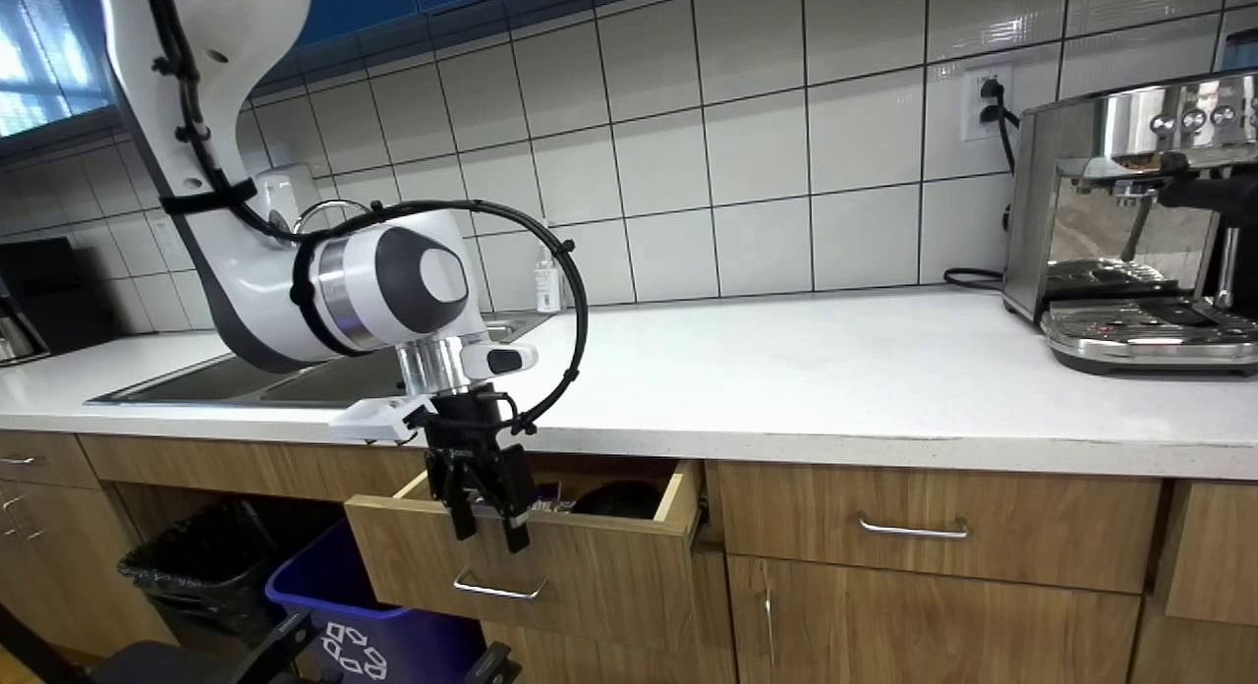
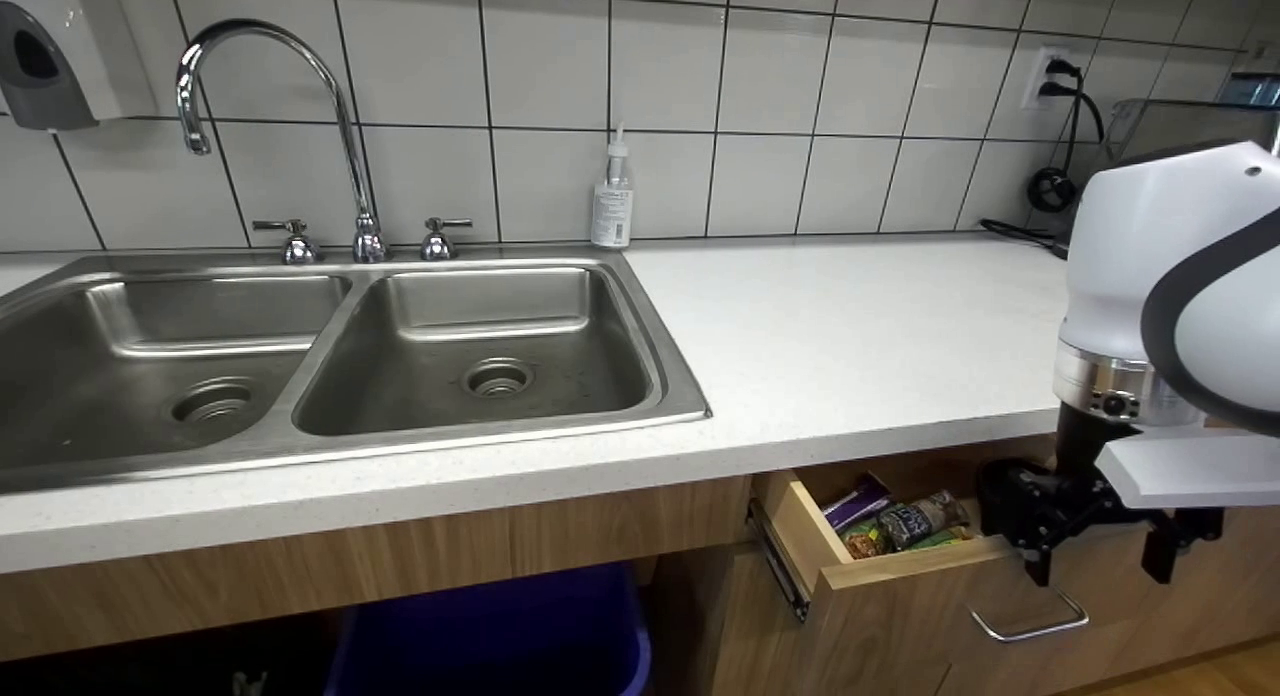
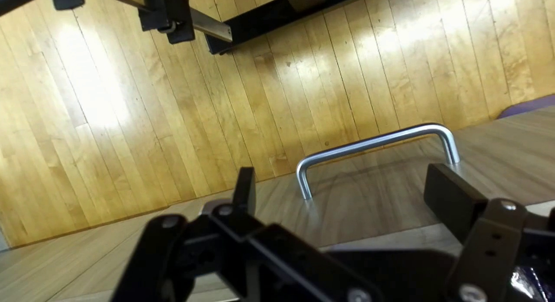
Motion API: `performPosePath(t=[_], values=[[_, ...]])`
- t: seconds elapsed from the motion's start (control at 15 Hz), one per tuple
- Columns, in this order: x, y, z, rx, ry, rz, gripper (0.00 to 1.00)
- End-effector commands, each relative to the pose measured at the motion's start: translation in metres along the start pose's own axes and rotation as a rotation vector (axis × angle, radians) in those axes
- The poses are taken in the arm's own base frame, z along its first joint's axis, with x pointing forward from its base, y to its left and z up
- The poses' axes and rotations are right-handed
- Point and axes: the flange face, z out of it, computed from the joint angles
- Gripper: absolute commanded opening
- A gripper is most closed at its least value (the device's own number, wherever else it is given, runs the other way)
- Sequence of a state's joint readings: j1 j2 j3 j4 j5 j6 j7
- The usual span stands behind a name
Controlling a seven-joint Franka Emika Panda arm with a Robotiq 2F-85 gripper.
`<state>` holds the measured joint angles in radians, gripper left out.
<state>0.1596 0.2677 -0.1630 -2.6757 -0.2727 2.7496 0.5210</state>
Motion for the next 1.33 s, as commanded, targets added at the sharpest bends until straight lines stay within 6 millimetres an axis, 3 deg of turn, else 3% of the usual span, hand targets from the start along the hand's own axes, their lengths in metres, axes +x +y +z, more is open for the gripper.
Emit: performPosePath(t=[0.0,0.87,1.27], values=[[0.016,-0.004,0.001,0.009,0.067,0.004,1.0],[0.033,-0.004,0.006,0.031,0.275,0.007,1.0],[0.034,-0.008,0.012,0.046,0.306,0.088,1.0]])
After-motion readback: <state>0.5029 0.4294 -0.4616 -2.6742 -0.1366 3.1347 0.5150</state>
